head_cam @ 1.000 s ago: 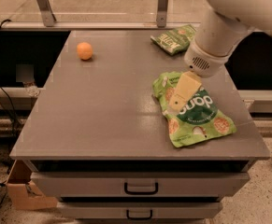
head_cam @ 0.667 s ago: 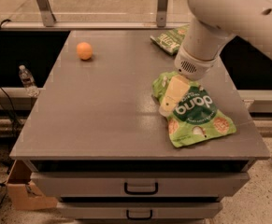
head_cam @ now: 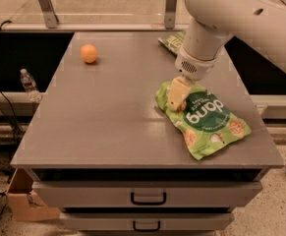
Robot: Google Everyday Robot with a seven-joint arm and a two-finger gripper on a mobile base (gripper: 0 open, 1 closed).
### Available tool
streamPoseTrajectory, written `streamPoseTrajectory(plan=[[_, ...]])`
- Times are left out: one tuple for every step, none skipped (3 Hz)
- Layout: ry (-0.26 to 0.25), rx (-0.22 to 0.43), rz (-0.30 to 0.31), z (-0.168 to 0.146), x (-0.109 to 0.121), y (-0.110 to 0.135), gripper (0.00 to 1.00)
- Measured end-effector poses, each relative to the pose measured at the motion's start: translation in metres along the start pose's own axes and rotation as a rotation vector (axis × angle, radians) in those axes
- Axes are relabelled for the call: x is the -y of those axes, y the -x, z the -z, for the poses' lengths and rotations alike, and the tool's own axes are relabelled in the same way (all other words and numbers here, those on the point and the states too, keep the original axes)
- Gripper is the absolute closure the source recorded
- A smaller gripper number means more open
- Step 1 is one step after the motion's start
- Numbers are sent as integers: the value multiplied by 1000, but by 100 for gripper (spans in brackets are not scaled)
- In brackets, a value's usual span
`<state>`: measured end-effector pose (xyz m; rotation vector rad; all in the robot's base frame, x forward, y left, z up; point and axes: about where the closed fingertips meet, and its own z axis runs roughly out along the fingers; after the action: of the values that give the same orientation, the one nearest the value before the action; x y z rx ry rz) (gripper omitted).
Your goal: Move green rice chip bag near orange
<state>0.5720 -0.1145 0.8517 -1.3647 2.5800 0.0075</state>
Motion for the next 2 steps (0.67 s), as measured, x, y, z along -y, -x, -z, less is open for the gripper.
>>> streamPoseTrajectory(plan=[[-26, 28, 30, 11, 4, 14, 71], [-52, 75, 79, 25, 7, 31, 95]])
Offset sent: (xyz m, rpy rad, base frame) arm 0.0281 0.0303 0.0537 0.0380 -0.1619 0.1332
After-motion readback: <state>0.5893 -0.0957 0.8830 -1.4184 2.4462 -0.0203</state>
